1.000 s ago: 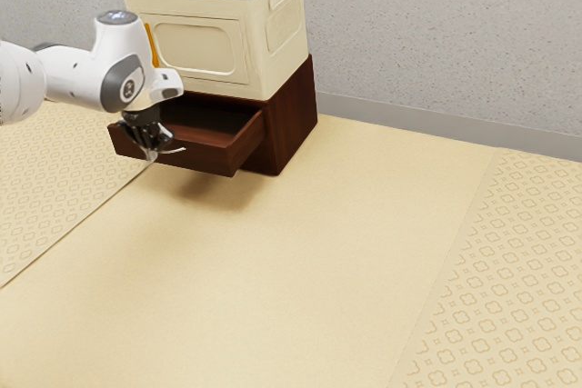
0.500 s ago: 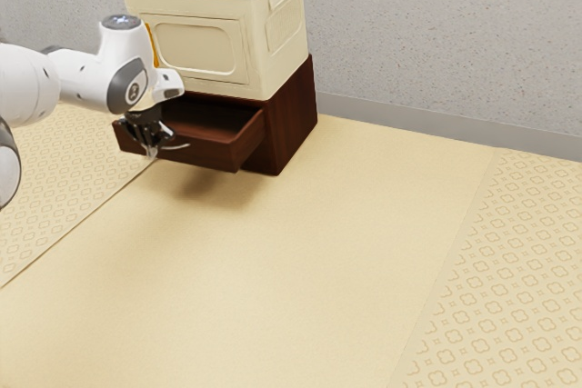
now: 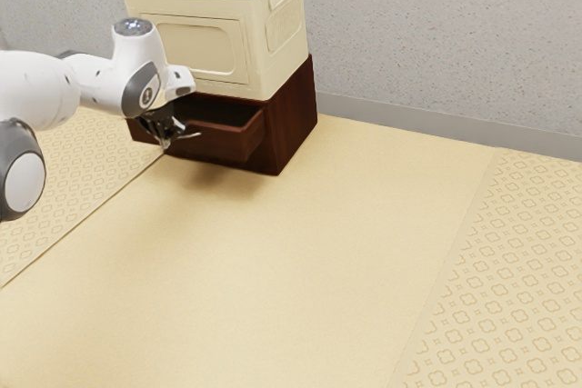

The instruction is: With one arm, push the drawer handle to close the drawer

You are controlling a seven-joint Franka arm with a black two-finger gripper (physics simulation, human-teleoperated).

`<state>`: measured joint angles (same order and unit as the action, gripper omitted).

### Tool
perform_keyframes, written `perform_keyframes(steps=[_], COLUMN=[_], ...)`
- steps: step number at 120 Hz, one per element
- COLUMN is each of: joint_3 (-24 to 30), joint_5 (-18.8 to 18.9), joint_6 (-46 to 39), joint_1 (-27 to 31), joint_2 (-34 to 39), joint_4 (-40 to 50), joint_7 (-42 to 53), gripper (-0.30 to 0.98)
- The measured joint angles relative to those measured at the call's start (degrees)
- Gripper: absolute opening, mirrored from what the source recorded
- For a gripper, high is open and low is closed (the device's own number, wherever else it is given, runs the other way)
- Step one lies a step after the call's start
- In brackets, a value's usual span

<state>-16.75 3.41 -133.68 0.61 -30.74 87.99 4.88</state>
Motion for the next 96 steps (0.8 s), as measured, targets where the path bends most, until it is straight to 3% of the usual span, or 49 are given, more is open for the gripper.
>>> perform_keyframes(steps=[96], joint_3=[5.4], joint_5=[-0.3], joint_6=[-7.8], joint_1=[4.8], joint_2=[-8.4], joint_4=[-10.4], joint_7=[-0.2], gripper=[-0.10])
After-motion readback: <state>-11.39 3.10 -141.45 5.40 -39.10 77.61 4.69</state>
